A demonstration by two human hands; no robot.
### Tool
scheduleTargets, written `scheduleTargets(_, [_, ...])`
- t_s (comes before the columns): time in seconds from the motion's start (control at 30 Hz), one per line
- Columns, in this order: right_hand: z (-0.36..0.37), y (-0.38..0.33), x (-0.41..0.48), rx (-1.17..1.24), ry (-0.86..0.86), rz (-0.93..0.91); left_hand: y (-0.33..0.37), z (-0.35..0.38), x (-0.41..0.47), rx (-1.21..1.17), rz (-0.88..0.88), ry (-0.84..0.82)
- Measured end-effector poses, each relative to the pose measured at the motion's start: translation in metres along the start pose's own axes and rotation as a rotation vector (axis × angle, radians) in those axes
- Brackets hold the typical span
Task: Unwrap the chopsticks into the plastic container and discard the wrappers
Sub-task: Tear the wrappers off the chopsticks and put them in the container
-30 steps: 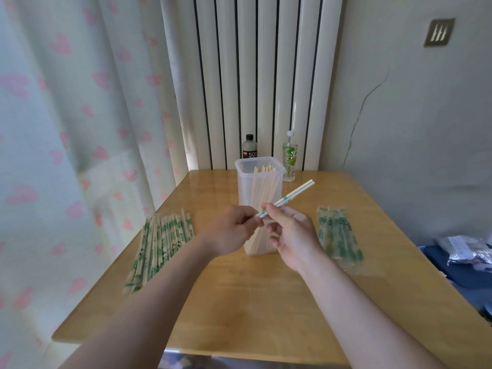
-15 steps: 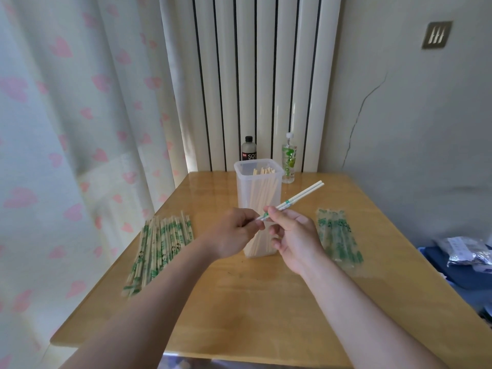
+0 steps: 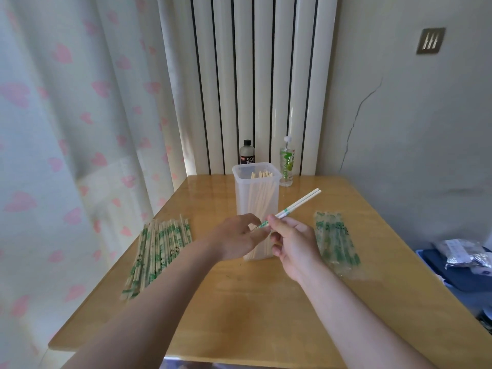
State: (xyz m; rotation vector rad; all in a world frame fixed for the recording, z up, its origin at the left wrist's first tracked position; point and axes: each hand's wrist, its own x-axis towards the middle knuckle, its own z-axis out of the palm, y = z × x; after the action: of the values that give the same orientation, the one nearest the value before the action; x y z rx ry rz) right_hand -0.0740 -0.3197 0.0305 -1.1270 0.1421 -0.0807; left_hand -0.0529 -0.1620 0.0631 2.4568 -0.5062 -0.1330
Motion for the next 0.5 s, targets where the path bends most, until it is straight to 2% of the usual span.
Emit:
scheduleTargets(0.1, [0.001,0.001,-0.001,-0.013,0.003,0.002,0.009,-0.001,0.0,-0.155,0.078,0.069])
scheduleTargets(0.2, [-0.008,-0.011,0.0,0.055,0.028,0.001,0.007,-0.006,0.001,-0.045,0.152,0.136])
scheduleTargets(0.3, [-0.026,-0.027,0.004,0.145,0.094,-0.032,0.003,-0.014,0.001,-0.008,0.141,0.139])
scheduleTargets(0.37, [-0.038,-0.035,0.008,0.183,0.154,-0.045,-0.001,-0.02,0.001,0.099,0.137,0.161])
scheduleTargets(0.43, [-0.05,-0.041,0.011,0.229,0.227,-0.061,-0.007,-0.03,0.0,0.205,0.113,0.255])
scheduleTargets(0.5, [-0.061,-0.045,0.013,0.247,0.299,-0.083,-0.015,-0.042,0.001,0.207,0.05,0.405])
